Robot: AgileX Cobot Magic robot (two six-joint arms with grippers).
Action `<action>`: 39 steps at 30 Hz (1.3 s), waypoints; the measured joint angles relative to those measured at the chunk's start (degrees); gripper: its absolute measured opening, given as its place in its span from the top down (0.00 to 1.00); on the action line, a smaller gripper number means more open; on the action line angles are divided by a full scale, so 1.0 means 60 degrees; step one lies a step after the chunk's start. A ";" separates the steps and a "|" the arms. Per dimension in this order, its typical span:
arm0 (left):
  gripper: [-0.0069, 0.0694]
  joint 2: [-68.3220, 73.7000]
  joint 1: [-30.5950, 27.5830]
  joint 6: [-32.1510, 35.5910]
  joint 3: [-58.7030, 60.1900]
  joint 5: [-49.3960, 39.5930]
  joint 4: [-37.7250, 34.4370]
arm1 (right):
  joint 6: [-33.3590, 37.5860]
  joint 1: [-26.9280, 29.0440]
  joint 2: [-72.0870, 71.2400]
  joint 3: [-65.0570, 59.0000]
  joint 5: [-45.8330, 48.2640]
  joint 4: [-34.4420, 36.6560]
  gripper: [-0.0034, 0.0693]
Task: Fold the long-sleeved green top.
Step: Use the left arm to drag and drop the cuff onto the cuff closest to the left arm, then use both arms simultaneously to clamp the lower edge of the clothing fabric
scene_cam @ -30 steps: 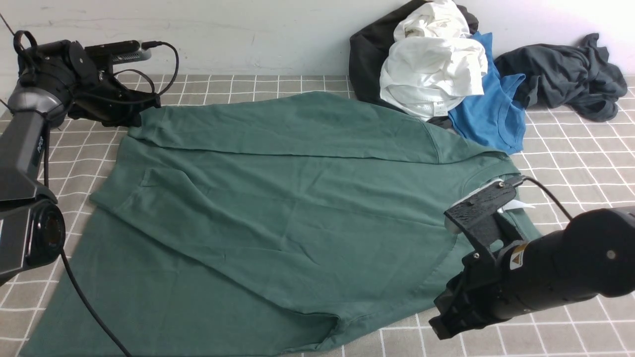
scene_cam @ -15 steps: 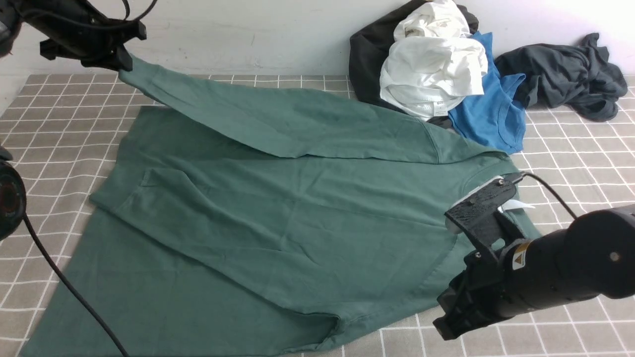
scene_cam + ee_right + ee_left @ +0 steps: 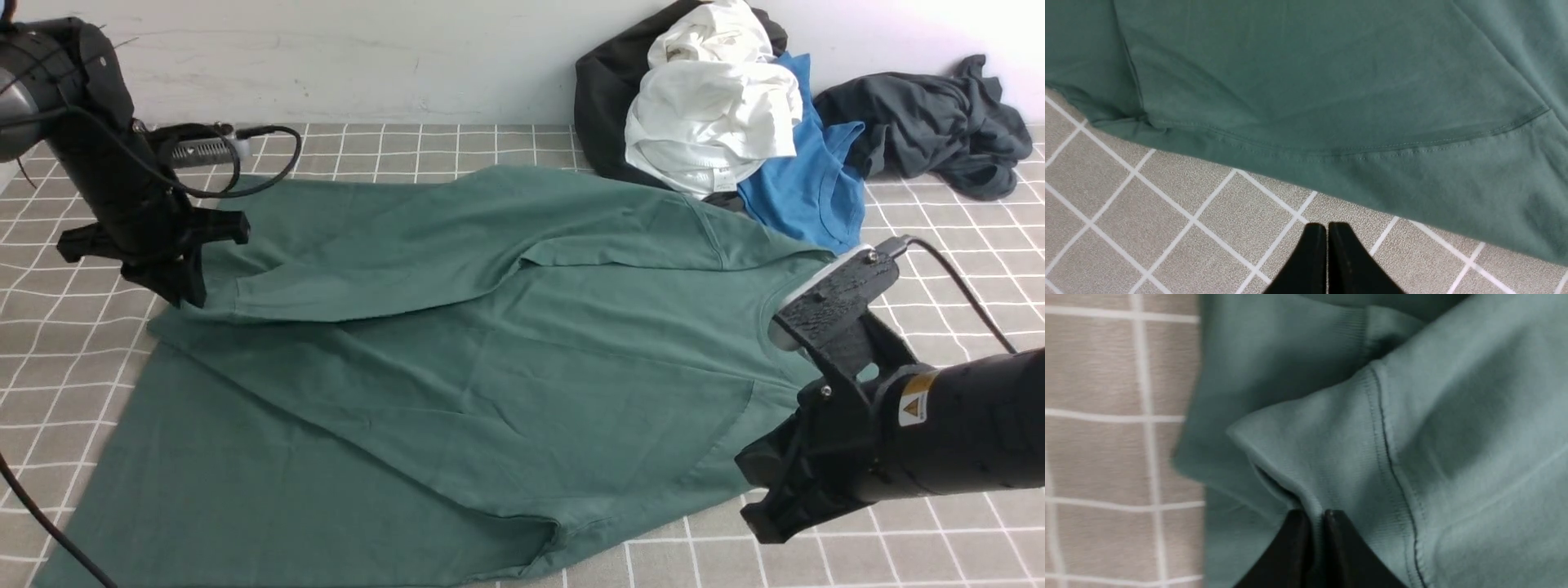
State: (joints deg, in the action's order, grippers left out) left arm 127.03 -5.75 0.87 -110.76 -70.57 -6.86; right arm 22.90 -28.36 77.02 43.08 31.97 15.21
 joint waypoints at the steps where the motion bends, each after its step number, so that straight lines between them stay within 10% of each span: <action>1: 0.87 -0.0030 0.0000 -0.0007 0.0000 0.0006 -0.0002 | 0.0000 0.0000 0.0000 0.0000 0.0000 0.0000 0.95; 17: 0.78 -0.1802 0.0009 0.0178 0.2046 0.0023 0.0284 | 0.0000 0.0000 0.0000 0.0000 -0.0325 0.0009 0.95; 28: 0.37 -0.2227 0.0079 0.0393 0.2825 0.0109 0.0928 | 0.0004 0.0000 0.0000 0.0000 0.0043 0.0000 0.95; 39: 0.31 -0.6403 0.1931 0.5617 0.9831 0.2782 0.1518 | 0.1311 0.0000 0.0000 0.0000 0.0956 0.0247 0.95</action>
State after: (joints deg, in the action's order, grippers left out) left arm 88.61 5.84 34.57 -51.77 -53.87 2.24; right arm 30.77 -28.36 77.02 43.08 37.71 16.70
